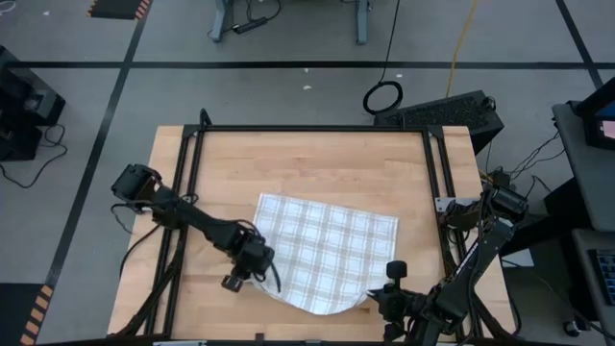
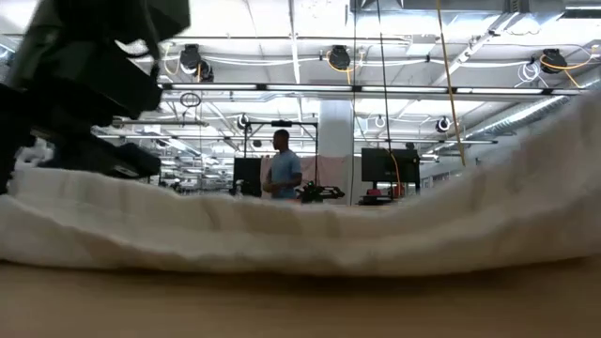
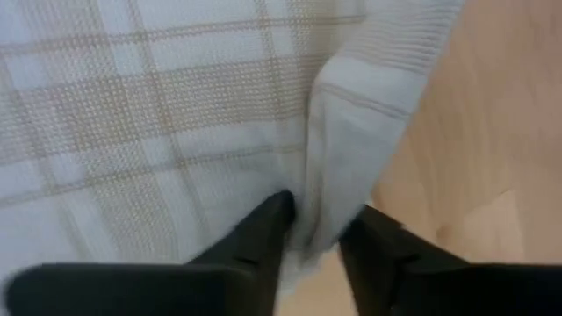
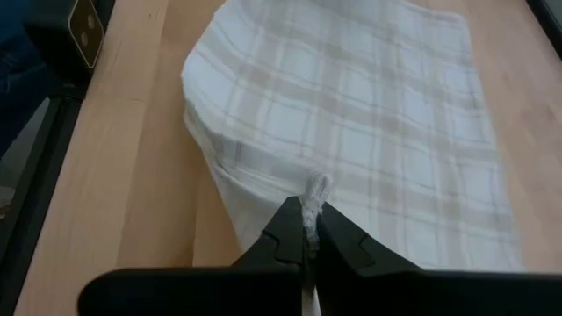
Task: Roll towel
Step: Roll the white kitchen towel
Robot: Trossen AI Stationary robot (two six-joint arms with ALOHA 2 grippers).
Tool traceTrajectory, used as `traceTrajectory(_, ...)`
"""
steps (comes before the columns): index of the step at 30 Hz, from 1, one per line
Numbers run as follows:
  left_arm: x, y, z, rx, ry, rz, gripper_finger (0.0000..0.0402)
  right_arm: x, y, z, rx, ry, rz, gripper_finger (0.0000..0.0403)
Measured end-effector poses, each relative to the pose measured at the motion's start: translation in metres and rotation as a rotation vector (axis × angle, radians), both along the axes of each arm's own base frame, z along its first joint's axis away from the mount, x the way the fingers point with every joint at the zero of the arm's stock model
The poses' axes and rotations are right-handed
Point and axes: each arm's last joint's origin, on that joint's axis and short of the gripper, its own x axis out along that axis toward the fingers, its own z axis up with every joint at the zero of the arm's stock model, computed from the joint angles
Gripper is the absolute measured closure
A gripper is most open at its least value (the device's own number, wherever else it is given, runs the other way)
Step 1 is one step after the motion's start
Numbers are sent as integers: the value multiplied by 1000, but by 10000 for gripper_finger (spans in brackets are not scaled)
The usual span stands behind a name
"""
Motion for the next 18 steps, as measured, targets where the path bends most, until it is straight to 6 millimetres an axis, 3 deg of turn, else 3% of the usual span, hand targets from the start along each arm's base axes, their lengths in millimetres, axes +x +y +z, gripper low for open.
traceTrajectory(4,-6,-5,10,23,-37,32,384,0,0,1,-11,-25,-13,403)
traceTrajectory(12,-21,-7,48,118,-207,148,380,-1,-4,0,30,-53,-105,403)
traceTrajectory(18,-34,-5,63,226,-281,255,380,0,-5,-4,25,-122,-167,403)
